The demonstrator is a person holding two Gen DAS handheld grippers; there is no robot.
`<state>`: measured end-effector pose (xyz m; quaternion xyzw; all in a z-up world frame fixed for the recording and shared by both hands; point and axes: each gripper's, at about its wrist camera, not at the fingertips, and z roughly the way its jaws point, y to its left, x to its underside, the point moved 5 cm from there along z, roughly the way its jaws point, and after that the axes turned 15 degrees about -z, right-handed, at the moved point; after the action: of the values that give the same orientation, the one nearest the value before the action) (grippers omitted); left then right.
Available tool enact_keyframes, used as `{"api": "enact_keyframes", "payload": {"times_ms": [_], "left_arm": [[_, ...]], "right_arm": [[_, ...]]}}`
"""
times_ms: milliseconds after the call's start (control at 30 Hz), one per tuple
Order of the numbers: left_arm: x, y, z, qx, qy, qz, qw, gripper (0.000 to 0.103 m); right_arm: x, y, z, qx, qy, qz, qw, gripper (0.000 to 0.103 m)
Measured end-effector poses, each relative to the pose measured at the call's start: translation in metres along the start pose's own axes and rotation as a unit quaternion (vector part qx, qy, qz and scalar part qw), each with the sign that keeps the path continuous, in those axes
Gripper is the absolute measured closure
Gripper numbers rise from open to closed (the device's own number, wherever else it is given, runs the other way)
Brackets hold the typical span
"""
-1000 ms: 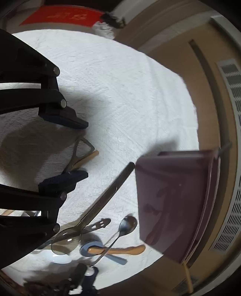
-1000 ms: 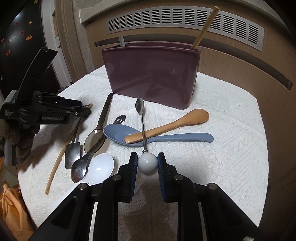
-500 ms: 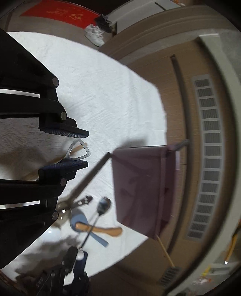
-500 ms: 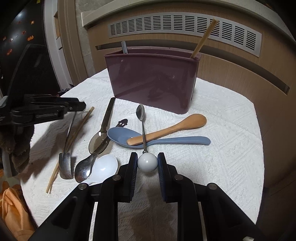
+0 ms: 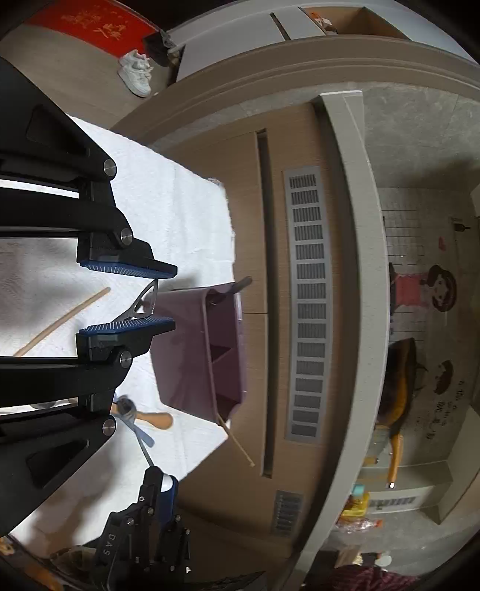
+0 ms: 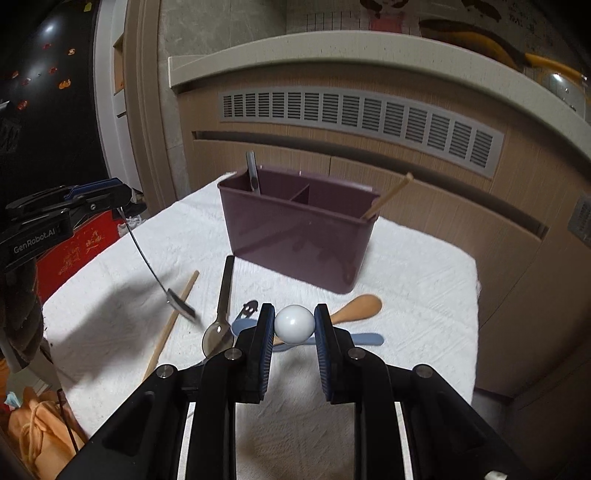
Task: Organize utensils
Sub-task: 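Lift both held utensils up and carry them over the maroon holder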
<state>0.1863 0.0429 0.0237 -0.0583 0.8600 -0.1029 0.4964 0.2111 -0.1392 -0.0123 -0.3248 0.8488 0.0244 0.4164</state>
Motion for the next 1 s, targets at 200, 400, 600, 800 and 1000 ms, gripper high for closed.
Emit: {"api": "enact_keyframes", "payload": {"times_ms": [200, 400, 600, 800, 1000], "left_arm": [[-0.012, -0.006, -0.015, 0.02, -0.022, 0.001, 0.9995, 0.081], [-0.034, -0.023, -0.03, 0.036, -0.054, 0.016, 0.9977, 0.082], [-0.099, -0.051, -0.035, 0.042, -0.115, 0.055, 0.991, 0.082], [-0.169, -0.074, -0.014, 0.054, -0.147, 0.079, 0.9845, 0.082], [-0.194, -0.082, 0.042, 0.064, -0.12, 0.086, 0.9869, 0.082]], "right_arm": [[-0.023, -0.001, -0.019, 0.024, -0.014, -0.015, 0.999, 0.083], [-0.058, -0.005, -0.044, 0.048, -0.044, -0.027, 0.997, 0.083], [-0.112, -0.024, -0.074, 0.063, -0.09, -0.031, 0.993, 0.083], [-0.185, -0.065, -0.088, 0.08, -0.104, -0.037, 0.991, 0.083], [-0.214, -0.098, -0.063, 0.059, -0.072, -0.026, 0.995, 0.083]]}}
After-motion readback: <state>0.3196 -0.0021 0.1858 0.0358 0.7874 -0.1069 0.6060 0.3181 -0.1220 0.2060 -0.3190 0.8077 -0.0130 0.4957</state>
